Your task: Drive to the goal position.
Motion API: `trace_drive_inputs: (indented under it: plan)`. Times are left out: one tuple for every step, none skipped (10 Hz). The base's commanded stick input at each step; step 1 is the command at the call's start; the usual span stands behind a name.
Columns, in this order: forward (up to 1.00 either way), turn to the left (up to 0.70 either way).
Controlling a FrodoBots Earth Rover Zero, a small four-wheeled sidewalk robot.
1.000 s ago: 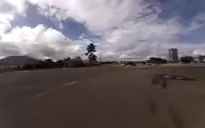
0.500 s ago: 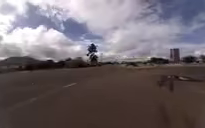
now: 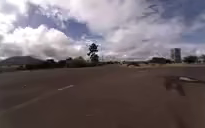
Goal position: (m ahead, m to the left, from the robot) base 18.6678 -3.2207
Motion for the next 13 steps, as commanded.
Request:
trace_drive_inputs:
  plan:
    - [0.70, 0.00]
    - [0.70, 0.00]
    - [0.70, -0.18]
    - [0.70, -0.35]
    - [0.70, -0.35]
    - [0.70, -0.35]
    - [0.70, -0.35]
    - [0.70, -0.35]
    - [0.70, -0.35]
    - [0.70, -0.35]
    - [0.70, -0.35]
    - [0.70, 0.00]
    - [0.70, 0.00]
